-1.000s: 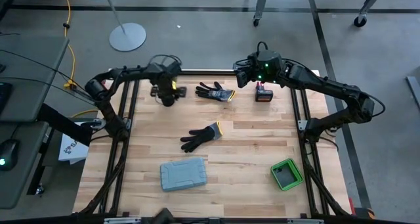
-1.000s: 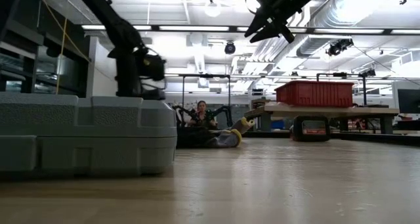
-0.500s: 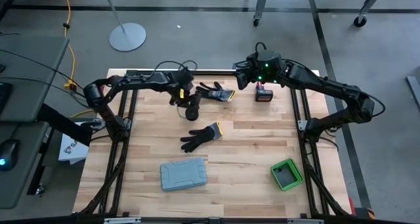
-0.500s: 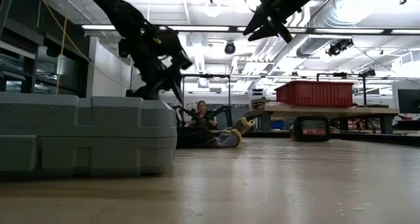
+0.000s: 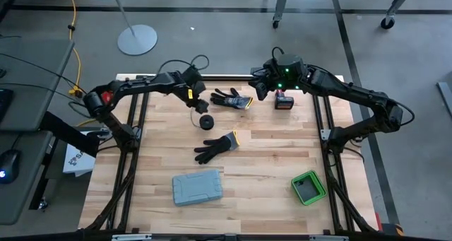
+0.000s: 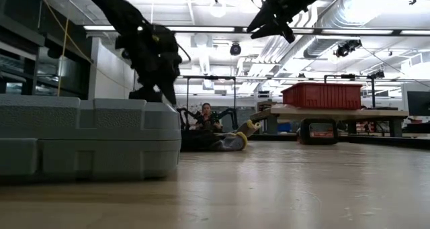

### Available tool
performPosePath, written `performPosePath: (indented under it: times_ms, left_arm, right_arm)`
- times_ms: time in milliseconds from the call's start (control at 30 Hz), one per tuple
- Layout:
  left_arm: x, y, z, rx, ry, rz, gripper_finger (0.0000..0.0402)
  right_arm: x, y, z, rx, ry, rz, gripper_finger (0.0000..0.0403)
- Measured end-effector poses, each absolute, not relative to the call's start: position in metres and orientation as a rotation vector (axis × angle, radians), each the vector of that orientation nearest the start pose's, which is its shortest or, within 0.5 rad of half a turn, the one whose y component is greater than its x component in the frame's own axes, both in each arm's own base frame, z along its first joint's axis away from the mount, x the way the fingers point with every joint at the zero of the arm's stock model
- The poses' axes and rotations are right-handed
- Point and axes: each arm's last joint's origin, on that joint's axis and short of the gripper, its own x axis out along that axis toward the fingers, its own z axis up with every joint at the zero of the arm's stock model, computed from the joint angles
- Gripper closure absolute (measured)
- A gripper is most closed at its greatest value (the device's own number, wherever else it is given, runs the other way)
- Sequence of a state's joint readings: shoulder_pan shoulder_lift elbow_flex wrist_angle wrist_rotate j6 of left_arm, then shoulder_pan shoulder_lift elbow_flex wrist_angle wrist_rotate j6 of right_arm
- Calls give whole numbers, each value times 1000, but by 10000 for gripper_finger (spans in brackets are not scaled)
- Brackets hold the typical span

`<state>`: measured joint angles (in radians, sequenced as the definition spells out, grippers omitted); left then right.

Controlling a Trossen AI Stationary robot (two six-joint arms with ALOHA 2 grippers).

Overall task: Coil cords
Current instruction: Uncoil the black wire cable from the black spool

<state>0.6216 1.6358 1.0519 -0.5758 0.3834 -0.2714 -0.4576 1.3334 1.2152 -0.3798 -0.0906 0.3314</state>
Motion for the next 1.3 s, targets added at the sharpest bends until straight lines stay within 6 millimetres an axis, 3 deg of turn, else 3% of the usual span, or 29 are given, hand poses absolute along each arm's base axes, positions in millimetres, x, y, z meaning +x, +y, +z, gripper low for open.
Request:
performPosePath:
  times_ms: [233, 567, 867, 1300]
  left_arm:
    - [263, 180, 167, -900, 1083, 392, 203]
    - [264, 175, 164, -926, 1102, 332, 206]
    - [264, 176, 162, -934, 1110, 348, 240]
    - [268, 177, 133, -1066, 1179, 353, 252]
  right_arm:
    - [264, -127, 345, 459, 419, -438, 292]
    - [264, -127, 345, 460, 419, -439, 292]
    - [264, -127, 345, 457, 419, -438, 292]
    - [264, -127, 345, 457, 419, -438, 292]
